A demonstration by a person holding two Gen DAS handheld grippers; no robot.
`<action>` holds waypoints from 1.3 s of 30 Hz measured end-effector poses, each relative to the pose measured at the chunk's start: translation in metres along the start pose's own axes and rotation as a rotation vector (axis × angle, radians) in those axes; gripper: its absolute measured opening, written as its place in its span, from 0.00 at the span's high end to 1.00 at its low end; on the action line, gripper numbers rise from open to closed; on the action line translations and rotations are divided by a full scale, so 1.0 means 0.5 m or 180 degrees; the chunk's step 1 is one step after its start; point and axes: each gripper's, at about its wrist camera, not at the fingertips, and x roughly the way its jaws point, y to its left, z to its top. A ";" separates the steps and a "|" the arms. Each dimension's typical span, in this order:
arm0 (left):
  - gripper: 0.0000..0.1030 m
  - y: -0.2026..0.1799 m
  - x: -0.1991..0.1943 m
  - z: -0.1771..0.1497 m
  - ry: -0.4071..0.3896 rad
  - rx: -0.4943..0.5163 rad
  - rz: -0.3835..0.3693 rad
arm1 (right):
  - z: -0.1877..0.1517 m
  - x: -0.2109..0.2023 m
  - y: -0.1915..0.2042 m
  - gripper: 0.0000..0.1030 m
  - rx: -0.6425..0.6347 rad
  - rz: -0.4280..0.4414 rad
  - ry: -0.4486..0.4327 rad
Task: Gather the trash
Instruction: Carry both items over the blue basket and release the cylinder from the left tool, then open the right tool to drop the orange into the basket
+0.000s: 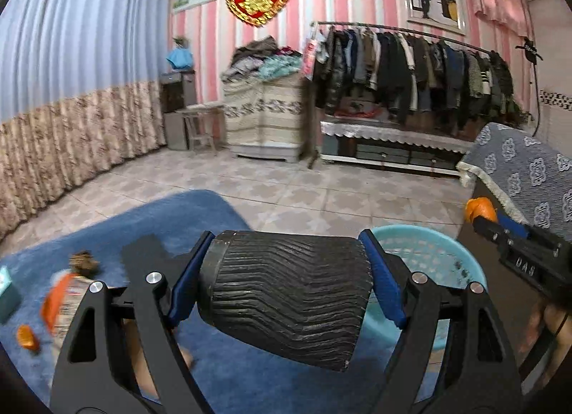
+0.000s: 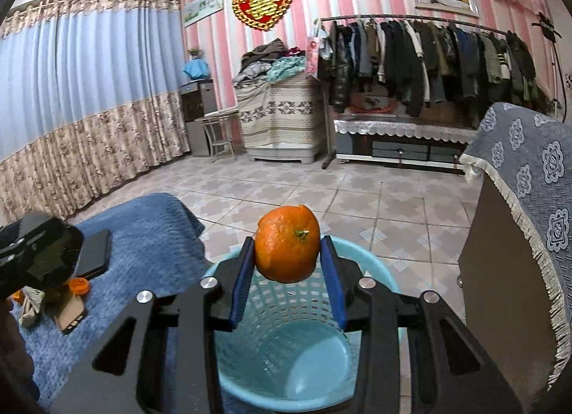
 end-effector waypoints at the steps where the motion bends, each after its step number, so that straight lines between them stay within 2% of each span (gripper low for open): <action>1: 0.24 -0.012 0.016 0.001 0.0035 -0.0009 -0.0060 | -0.003 0.002 -0.010 0.64 0.0020 -0.0016 -0.0001; 8: 0.24 -0.106 0.133 -0.029 0.0281 0.0152 -0.0259 | -0.027 0.034 -0.069 0.64 0.0325 -0.0115 0.0078; 13: 0.24 -0.149 0.200 -0.050 0.0434 0.0151 -0.0451 | -0.044 0.051 -0.073 0.64 0.0416 -0.0121 0.0139; 18: 0.24 -0.182 0.240 -0.050 0.0462 0.0235 -0.0538 | -0.059 0.069 -0.080 0.64 0.0441 -0.0199 0.0239; 22: 0.23 -0.187 0.266 -0.046 0.0539 0.0142 -0.0677 | -0.064 0.063 -0.087 0.64 0.0474 -0.0258 0.0252; 24: 0.18 -0.186 0.268 -0.043 0.0539 0.0107 -0.0686 | -0.064 0.062 -0.088 0.64 0.0492 -0.0271 0.0253; 26: 0.11 -0.182 0.261 -0.040 0.0484 0.0107 -0.0632 | -0.066 0.063 -0.085 0.64 0.0482 -0.0270 0.0264; 32: 0.08 -0.124 0.225 -0.016 0.0330 0.0070 -0.0320 | -0.063 0.068 -0.059 0.64 0.0360 -0.0278 0.0307; 39: 0.05 -0.043 0.154 -0.020 0.0189 0.0040 0.0206 | -0.060 0.084 -0.022 0.61 0.0233 -0.0243 0.0364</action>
